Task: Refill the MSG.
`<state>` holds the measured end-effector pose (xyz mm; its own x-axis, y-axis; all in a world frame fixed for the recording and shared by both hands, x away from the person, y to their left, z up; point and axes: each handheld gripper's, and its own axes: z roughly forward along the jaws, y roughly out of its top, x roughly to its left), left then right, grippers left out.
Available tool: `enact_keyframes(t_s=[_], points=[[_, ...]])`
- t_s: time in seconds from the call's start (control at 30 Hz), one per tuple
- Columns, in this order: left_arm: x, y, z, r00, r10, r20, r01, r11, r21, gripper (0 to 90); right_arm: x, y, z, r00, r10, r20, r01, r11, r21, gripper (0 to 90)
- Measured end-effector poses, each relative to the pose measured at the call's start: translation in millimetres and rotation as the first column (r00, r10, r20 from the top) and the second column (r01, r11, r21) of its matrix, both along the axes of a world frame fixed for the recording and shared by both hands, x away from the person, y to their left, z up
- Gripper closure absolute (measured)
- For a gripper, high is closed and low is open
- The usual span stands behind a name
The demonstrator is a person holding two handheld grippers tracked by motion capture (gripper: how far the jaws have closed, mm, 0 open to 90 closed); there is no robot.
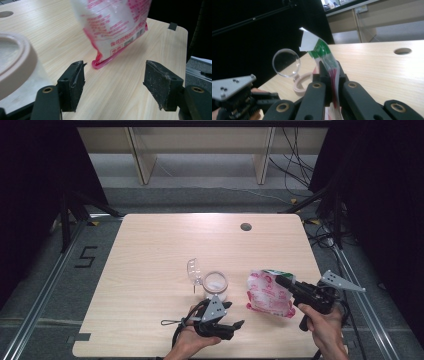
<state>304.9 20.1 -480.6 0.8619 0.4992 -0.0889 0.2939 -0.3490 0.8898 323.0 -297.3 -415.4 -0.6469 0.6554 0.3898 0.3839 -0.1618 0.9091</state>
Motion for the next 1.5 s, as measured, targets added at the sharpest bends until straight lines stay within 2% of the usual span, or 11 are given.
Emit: enact_keyframes(t_s=[0.2,0.23,0.27,0.43,0.7,0.8,0.83,0.9,1.1,1.47,1.5], points=[[-0.4,12.7,-2.1,0.9990,0.041,0.017,-0.041,0.9991,0.009,32.4,-7.4,-19.2,-12.4,0.9995,-0.031,-0.010,0.031,0.9995,-0.003,90.0],[-0.5,16.3,-0.3,0.9990,0.042,0.014,-0.042,0.9991,0.010,32.2,-11.1,-20.3,-12.1,0.9968,-0.055,-0.057,0.056,0.9984,0.005,90.0],[-1.5,17.4,0.8,0.9989,0.046,0.009,-0.046,0.9990,-0.003,32.1,-9.8,-23.6,-15.6,0.9980,-0.058,-0.026,0.058,0.9983,0.009,90.0],[-1.9,24.5,3.0,0.9984,0.050,0.027,-0.050,0.9987,-0.002,32.0,-9.6,-32.6,-23.3,0.9939,-0.093,-0.060,0.094,0.9955,0.015,90.0],[-1.9,35.8,2.3,0.9971,0.074,0.020,-0.074,0.9972,0.014,31.4,-6.9,-44.6,-34.0,0.9911,-0.119,-0.060,0.120,0.9925,0.021,90.0],[0.9,41.1,1.3,0.9966,0.080,-0.020,-0.079,0.9967,0.015,28.2,-6.4,-45.0,-35.0,0.9908,-0.118,-0.067,0.120,0.9921,0.036,90.0],[1.3,44.9,1.8,0.9963,0.085,-0.010,-0.084,0.9958,0.035,28.4,-7.0,-46.2,-34.8,0.9902,-0.120,-0.072,0.121,0.9924,0.020,90.0],[0.7,47.7,1.5,0.9953,0.097,-0.011,-0.097,0.9952,0.014,28.8,-5.6,-48.1,-36.3,0.9905,-0.124,-0.058,0.125,0.9921,0.011,90.0],[2.9,59.3,4.1,0.9942,0.107,-0.009,-0.106,0.9940,0.026,28.6,-0.5,-51.6,-39.9,0.9839,-0.160,-0.080,0.161,0.9868,0.013,90.0],[12.5,80.6,11.3,0.9831,0.183,-0.010,-0.182,0.9828,0.030,28.3,12.0,-56.9,-46.5,0.9673,-0.231,-0.106,0.229,0.9731,-0.028,90.0],[13.5,82.8,12.1,0.9831,0.183,-0.008,-0.183,0.9827,0.029,28.3,13.0,-58.2,-47.5,0.9673,-0.237,-0.090,0.233,0.9709,-0.055,90.0]])
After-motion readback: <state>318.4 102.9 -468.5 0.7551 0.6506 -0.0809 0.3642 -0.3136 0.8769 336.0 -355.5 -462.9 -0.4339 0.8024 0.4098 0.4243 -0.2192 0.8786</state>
